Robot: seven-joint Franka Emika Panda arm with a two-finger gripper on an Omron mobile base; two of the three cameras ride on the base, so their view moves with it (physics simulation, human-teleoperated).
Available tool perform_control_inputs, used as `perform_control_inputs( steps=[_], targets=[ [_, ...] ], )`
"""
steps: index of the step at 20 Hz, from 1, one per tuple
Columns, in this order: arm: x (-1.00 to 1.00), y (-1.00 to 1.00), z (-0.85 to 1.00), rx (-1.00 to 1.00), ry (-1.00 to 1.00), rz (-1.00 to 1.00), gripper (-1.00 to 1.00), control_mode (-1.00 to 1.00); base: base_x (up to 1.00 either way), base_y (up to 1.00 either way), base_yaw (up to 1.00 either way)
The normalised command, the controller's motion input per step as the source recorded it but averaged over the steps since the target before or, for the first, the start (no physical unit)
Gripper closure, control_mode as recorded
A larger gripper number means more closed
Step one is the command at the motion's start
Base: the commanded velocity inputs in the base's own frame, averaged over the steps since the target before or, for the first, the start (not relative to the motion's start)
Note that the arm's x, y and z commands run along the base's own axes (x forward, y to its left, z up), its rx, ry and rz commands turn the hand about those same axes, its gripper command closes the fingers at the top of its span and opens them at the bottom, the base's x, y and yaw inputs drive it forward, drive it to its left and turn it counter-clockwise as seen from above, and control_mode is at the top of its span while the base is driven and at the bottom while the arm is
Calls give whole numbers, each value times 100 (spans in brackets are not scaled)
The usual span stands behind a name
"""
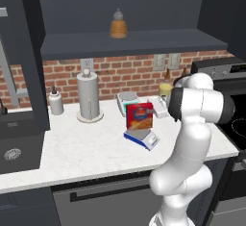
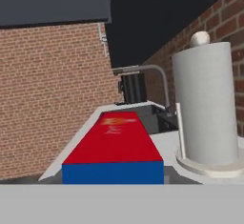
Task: Pick the boxed food and place it on the digital scale for weighing, and close the cabinet.
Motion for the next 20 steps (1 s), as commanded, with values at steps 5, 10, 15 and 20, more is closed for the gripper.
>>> perform_control_inputs(
  steps=[5, 10, 15, 20],
  targets=[
    [-33, 9, 8, 0, -3, 0, 100, -100, 0, 0, 0],
    [-8, 1, 2, 0, -1, 0, 100, -100, 0, 0, 0],
    [16, 0, 0, 0, 0, 0, 100, -100, 0, 0, 0],
    [12, 0, -3, 0, 0, 0, 100, -100, 0, 0, 0]
  ],
)
